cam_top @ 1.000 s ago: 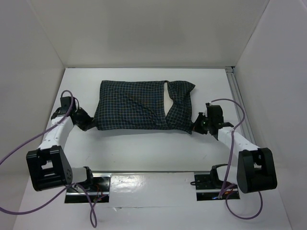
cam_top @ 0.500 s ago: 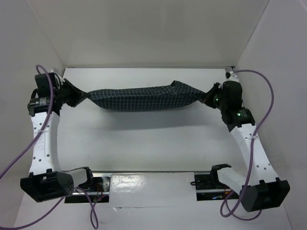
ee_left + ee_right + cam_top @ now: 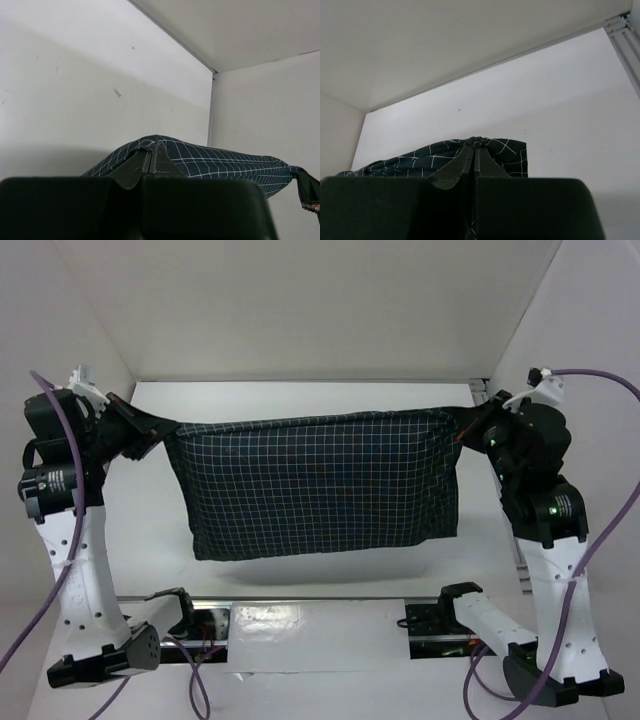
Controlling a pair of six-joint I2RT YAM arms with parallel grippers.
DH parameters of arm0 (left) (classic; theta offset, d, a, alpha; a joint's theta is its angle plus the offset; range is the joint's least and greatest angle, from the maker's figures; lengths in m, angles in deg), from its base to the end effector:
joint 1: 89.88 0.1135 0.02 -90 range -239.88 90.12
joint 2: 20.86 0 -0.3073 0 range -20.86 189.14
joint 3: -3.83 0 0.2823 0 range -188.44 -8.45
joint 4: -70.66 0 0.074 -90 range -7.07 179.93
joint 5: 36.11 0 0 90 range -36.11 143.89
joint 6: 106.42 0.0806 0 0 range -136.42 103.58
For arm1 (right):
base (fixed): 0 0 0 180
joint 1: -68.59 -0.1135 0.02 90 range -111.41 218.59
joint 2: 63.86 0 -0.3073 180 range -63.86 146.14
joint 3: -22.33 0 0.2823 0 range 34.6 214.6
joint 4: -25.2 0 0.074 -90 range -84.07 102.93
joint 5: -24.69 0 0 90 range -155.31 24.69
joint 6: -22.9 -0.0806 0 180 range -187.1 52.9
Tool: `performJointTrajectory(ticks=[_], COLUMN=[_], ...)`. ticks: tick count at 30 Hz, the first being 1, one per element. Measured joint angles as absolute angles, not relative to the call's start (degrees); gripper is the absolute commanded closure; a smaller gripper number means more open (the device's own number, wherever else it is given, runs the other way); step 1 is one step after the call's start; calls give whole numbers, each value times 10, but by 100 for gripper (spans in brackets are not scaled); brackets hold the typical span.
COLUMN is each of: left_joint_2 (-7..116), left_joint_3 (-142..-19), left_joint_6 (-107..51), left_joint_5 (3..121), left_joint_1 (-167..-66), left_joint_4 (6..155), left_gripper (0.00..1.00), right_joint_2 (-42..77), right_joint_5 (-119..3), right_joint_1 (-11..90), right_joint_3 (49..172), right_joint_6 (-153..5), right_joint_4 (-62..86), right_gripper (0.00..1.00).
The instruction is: Put the pillow into the pillowcase
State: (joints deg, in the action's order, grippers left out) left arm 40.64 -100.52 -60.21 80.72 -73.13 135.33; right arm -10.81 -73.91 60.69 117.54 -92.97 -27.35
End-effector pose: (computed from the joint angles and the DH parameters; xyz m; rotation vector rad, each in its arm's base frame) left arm 0.2171 0.0274 0.5213 -0.7151 1.8531 -0.7650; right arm 0.1955 0.0150 0.5208 0.3829 1.7174 0.2987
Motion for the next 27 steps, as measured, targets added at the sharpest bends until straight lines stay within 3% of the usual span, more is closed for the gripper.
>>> performJointTrajectory(ticks=[3, 4, 5, 7, 10, 11, 14, 21, 27], left_joint_2=[424, 445, 473, 561, 715, 750, 774, 602, 519], left_joint_3=[-948, -933, -923, -926, -989, -1008, -1018, -918, -864], left_joint_6=[-603, -604, -604, -599, -585, -580, -561, -538, -536], left_joint_5=[811, 802, 787, 726, 637, 612, 558, 526, 522], left_joint_1=[-733, -740, -749, -772, -800, -810, -845, -931, -970], left_joint_4=[1322, 1311, 1300, 1283, 1284, 1286, 1310, 1309, 1311], left_gripper=[100, 95, 87, 82, 65, 55, 43, 38, 38], right_joint_2=[-82, -60, -31, 49, 184, 207, 206, 92, 81], right_joint_5=[-735, -731, -731, -762, -785, -787, -790, -811, -853], right_joint_1=[607, 607, 607, 617, 631, 633, 633, 633, 633], right_joint_3=[1146, 1133, 1123, 1114, 1113, 1107, 1068, 1012, 987], right_joint_6=[-926, -926, -930, -927, -930, -930, -930, -930, -930], right_joint_4=[-260, -255, -249, -226, -201, -200, -200, -183, -194], right_gripper=[96, 74, 35, 17, 10, 10, 5, 1, 1])
